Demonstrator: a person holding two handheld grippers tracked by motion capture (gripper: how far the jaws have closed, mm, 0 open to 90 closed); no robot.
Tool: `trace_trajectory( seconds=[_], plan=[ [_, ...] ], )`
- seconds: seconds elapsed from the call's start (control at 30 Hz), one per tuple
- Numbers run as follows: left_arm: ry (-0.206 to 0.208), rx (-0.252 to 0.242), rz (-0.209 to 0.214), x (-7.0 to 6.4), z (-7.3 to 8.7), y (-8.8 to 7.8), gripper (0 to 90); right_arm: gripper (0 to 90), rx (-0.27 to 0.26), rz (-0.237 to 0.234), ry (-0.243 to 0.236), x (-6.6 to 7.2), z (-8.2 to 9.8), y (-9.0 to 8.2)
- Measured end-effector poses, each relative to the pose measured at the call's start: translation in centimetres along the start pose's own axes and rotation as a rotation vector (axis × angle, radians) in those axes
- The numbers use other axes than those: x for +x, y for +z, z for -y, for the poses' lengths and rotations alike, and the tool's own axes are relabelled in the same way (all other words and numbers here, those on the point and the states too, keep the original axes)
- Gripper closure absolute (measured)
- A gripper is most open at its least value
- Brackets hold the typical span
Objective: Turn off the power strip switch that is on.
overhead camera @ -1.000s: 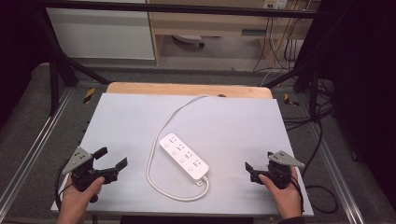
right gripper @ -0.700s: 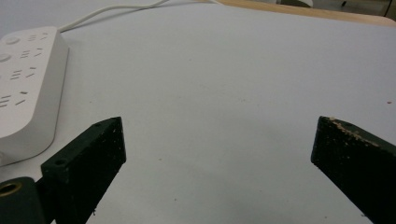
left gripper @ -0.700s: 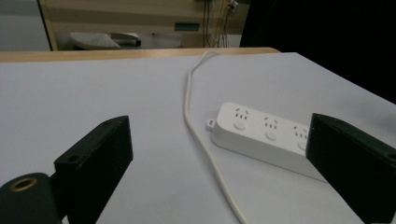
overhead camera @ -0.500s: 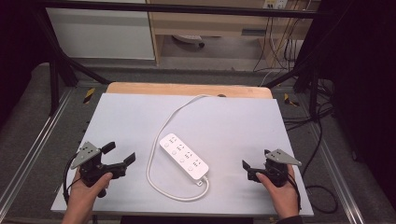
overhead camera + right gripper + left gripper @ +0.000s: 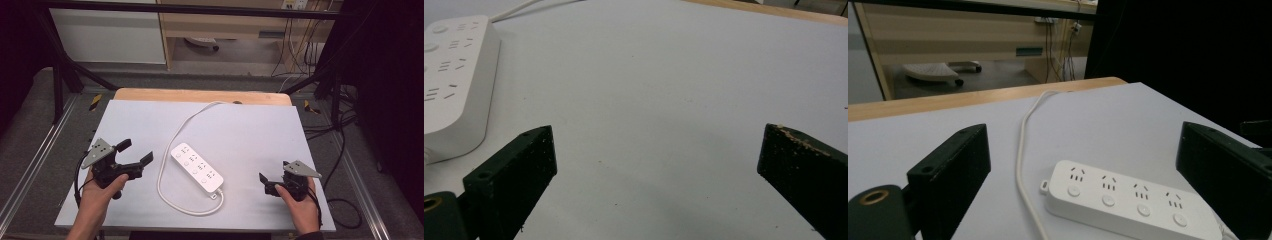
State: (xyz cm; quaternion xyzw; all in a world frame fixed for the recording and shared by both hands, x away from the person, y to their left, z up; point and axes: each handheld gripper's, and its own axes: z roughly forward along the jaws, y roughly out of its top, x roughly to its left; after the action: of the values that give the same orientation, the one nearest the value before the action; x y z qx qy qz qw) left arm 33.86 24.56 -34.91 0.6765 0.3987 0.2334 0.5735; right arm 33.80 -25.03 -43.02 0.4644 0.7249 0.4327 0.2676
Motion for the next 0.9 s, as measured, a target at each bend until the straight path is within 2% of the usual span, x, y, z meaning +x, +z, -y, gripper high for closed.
trace_trajectory(
  seconds=[0.07,0.33,0.63,0.77,0.9],
  plan=[
    [0.008,-0.014,0.011,-0.4,-0.6,0.5,7.0,2.9,0.003,0.002,-0.006,0.0,0.0,0.0],
    [0.023,-0.015,0.033,-1.1,-1.0,1.8,7.3,3.0,0.006,0.007,-0.009,-0.1,0.1,0.0],
    [0.026,0.006,0.042,-1.3,-0.7,3.2,8.0,2.8,0.006,0.009,-0.011,-0.2,0.1,0.0],
    [0.03,0.017,0.056,-1.8,-0.5,4.3,9.0,2.7,0.003,0.008,-0.009,-0.2,0.1,-0.1],
    [0.043,0.05,0.072,-2.4,-0.1,5.3,10.8,2.7,0.001,0.005,-0.006,-0.3,0.1,0.0]
  ],
)
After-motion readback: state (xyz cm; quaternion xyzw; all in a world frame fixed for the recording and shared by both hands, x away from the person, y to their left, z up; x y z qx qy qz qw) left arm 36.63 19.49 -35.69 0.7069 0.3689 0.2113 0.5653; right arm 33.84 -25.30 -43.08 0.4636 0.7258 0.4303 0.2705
